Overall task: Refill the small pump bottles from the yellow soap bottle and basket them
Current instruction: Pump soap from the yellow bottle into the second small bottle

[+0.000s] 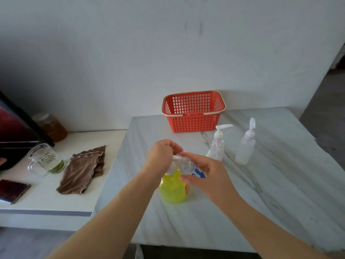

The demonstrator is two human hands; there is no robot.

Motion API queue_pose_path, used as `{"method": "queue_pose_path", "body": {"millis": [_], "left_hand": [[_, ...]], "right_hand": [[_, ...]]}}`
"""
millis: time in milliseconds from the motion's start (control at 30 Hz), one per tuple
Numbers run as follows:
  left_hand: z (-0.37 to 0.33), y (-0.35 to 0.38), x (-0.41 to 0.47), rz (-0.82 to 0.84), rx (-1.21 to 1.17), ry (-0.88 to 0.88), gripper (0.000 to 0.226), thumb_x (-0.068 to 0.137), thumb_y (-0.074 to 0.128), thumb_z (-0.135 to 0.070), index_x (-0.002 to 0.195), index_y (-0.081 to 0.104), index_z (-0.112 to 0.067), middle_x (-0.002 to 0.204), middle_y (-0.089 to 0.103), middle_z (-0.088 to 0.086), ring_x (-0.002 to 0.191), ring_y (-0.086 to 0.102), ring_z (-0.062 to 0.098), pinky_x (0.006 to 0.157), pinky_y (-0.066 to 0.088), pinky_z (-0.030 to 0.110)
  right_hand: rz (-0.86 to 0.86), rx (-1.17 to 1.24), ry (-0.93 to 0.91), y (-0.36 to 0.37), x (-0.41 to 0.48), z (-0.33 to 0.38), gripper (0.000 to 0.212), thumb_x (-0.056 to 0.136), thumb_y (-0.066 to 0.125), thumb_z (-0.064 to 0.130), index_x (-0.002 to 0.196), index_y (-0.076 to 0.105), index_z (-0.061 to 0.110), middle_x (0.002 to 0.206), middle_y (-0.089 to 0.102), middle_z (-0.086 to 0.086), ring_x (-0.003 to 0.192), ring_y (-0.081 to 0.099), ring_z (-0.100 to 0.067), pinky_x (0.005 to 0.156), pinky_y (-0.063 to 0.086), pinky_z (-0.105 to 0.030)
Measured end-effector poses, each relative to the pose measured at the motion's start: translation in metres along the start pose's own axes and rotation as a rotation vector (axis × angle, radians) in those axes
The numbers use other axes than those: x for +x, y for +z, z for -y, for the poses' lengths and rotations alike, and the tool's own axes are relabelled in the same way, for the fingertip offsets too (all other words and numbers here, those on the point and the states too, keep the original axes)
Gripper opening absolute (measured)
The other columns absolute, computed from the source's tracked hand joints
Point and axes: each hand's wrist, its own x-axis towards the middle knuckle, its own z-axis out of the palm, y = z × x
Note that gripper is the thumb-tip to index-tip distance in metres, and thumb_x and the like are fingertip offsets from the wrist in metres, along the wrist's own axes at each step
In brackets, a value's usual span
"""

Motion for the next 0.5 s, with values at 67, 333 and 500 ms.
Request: {"method": "queue_pose_path", "body": {"millis": [67,333,500], "left_hand": [[0.0009,0.002,-0.0006,-0.001,0.007,-0.004,0.037,0.081,0.032,0.006,0.075,0.065,-0.011,0.075,0.063,0.006,0.069,0.055,0.021,0.06,0.044,0.025],[0.0011,0.005,-0.0026,-0.017,0.023,-0.001,0.038,0.081,0.031,0.007,0.072,0.064,-0.01,0.072,0.062,0.007,0.063,0.053,0.02,0.056,0.042,0.024],[-0.0025,0.0033,-0.0027,-0.005,0.022,-0.008,0.037,0.082,0.034,0.007,0.068,0.063,-0.013,0.07,0.061,0.006,0.063,0.052,0.019,0.057,0.041,0.024]], "right_hand": [[-0.004,-0.004,0.011,-0.0013,-0.0006,-0.0007,0.053,0.07,0.079,0.0,0.117,0.067,0.023,0.104,0.073,0.006,0.096,0.069,-0.009,0.083,0.053,-0.021],[-0.007,-0.035,0.019,-0.0005,-0.0004,-0.0023,0.054,0.07,0.08,0.002,0.116,0.067,0.026,0.105,0.073,0.008,0.097,0.068,-0.006,0.083,0.051,-0.019],[-0.022,-0.052,-0.011,-0.0006,0.0,0.0022,0.054,0.069,0.08,0.001,0.11,0.067,0.035,0.102,0.074,0.009,0.094,0.068,-0.005,0.081,0.05,-0.016]]}}
